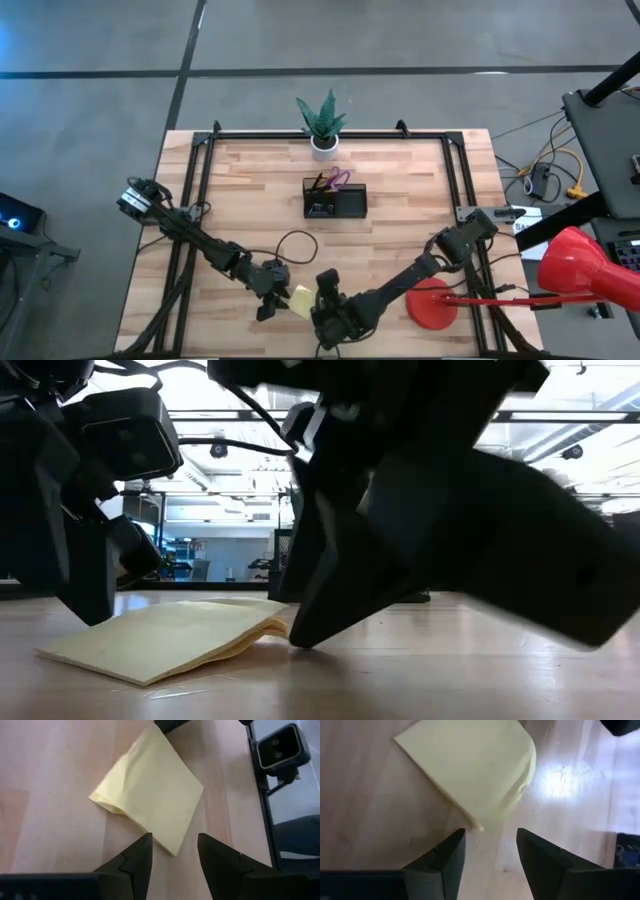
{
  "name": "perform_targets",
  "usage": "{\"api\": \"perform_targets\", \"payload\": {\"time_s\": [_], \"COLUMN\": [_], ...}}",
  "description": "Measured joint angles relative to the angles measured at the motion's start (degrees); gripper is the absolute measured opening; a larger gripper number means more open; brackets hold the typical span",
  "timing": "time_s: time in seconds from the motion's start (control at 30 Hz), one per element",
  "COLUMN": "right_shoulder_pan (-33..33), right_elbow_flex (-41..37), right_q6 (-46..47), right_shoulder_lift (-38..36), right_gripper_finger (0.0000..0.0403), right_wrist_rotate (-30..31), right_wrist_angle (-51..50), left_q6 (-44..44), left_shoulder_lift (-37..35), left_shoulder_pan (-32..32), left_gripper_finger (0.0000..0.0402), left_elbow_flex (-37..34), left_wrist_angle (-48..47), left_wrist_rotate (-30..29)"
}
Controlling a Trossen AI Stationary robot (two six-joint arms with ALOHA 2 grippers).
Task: Pick and place office supplies into organizer
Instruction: Put the yellow note into the black organizer
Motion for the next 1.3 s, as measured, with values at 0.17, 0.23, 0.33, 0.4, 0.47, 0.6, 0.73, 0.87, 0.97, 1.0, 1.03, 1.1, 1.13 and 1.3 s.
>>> {"api": "perform_targets", "payload": {"time_s": [0.17, 0.23, 0.33, 0.4, 0.47, 0.6, 0.73, 0.87, 0.97, 1.0, 1.03, 1.1, 1.13, 1.3], "right_shoulder_pan": [0.3, 0.5, 0.6, 0.6, 0.6, 0.0, -0.9, -2.0, -2.6, -2.6, -2.7, -2.9, -2.9, -3.5], "right_elbow_flex": [-1.6, -1.6, -1.7, -1.7, -1.8, -2.7, -3.5, -3.8, -3.8, -3.8, -3.8, -3.8, -3.8, -3.8], "right_q6": [-5.8, -7.1, -10.1, -12.6, -14.9, -18.9, -21.0, -21.3, -21.0, -21.0, -21.0, -21.4, -21.6, -21.4], "right_shoulder_lift": [-0.1, -0.1, -0.1, -0.1, -0.1, 0.0, 0.0, 0.0, 0.0, 0.0, 0.0, 0.0, 0.0, 0.0], "right_gripper_finger": [0.0173, 0.0176, 0.0180, 0.0180, 0.0179, 0.0175, 0.0168, 0.0155, 0.0138, 0.0131, 0.0122, 0.0103, 0.0092, 0.0035], "right_wrist_rotate": [0.7, 1.5, 2.5, 2.4, 2.3, 1.8, 1.8, 2.1, 2.2, 2.2, 2.2, 2.1, 1.8, -2.1], "right_wrist_angle": [3.6, 4.5, 6.3, 8.1, 10.0, 14.5, 17.5, 17.5, 17.5, 17.5, 17.5, 17.5, 17.5, 17.5], "left_q6": [0.0, 0.0, 0.0, -0.1, -0.2, -0.5, -0.5, -0.5, -0.6, -0.6, -0.6, -0.6, -0.6, -0.6], "left_shoulder_lift": [0.2, 0.2, 0.2, 0.2, 0.2, 0.2, 0.4, 0.4, 0.4, 0.5, 0.4, 0.5, 0.4, 1.2], "left_shoulder_pan": [0.2, 0.3, 0.5, 0.5, 0.6, 0.7, 0.8, 0.8, 0.9, 0.9, 0.9, 0.9, 0.9, 0.9], "left_gripper_finger": [0.0142, 0.0142, 0.0142, 0.0142, 0.0142, 0.0141, 0.0141, 0.0141, 0.0141, 0.0141, 0.0141, 0.0141, 0.0141, 0.0141], "left_elbow_flex": [0.1, 0.1, 0.1, 0.1, 0.2, 0.5, 0.7, 0.8, 0.8, 0.8, 0.8, 0.8, 0.8, 0.9], "left_wrist_angle": [0.0, 0.1, 0.2, 0.3, 0.1, 0.8, 2.9, 3.3, 3.5, 3.3, 3.3, 3.3, 3.3, 3.1], "left_wrist_rotate": [-0.7, -0.7, -1.2, -1.9, -2.1, -2.3, -2.9, -3.6, -3.6, -3.6, -3.6, -3.6, -3.6, -3.6]}}
